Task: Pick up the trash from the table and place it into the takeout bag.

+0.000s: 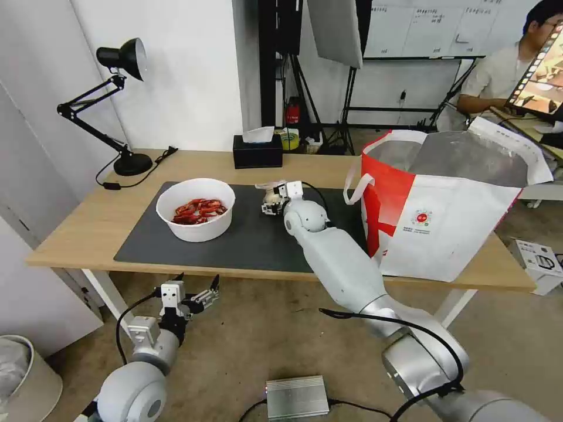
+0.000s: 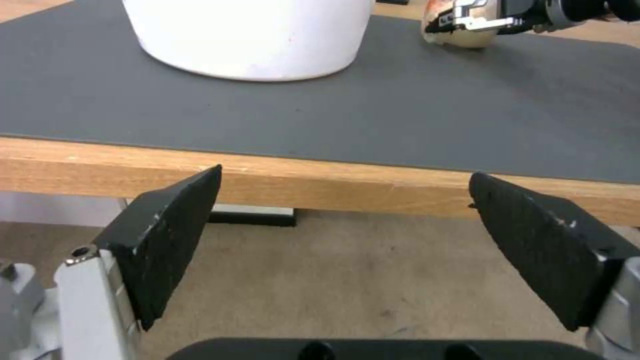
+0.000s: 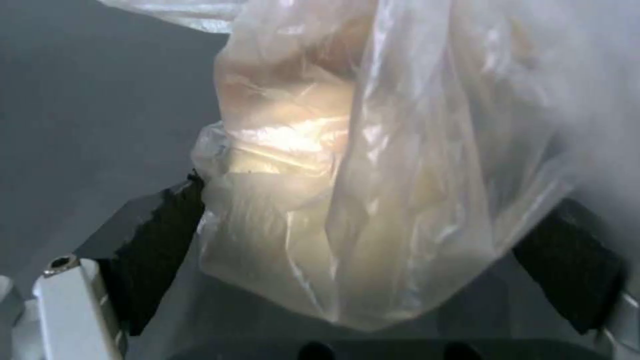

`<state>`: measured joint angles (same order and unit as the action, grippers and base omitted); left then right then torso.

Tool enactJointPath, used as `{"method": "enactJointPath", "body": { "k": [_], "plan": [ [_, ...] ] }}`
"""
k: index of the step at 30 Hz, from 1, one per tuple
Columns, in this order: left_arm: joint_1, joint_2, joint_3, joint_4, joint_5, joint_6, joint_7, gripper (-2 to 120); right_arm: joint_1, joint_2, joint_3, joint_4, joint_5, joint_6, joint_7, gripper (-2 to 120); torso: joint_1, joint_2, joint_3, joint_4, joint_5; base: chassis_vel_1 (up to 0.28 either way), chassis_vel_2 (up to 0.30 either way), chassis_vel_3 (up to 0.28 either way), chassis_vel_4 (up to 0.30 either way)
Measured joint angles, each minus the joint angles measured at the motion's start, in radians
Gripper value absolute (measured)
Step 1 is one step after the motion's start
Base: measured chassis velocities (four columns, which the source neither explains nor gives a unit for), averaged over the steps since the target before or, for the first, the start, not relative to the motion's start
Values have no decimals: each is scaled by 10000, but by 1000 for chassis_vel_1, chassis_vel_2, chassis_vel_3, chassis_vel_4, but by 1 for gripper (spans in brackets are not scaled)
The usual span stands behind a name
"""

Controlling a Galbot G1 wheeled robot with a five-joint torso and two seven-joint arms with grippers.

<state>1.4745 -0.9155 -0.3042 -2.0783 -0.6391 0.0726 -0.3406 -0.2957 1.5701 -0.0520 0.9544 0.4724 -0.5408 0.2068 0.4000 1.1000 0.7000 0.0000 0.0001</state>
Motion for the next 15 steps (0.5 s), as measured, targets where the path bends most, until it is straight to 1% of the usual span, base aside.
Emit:
{"method": "enactJointPath", "body": {
  "k": [6, 15],
  "plan": [
    [14, -69, 56, 22, 72, -2, -1, 100, 27, 1, 77, -231, -328, 401, -455, 100, 0, 0, 0, 0, -1, 0, 0, 0, 0],
    [-3, -98, 94, 29, 81, -9, -1, 100, 108, -1, 216, -568, -563, 728, -942, 100, 0, 0, 0, 0, 0, 0, 0, 0, 0]
  ]
}}
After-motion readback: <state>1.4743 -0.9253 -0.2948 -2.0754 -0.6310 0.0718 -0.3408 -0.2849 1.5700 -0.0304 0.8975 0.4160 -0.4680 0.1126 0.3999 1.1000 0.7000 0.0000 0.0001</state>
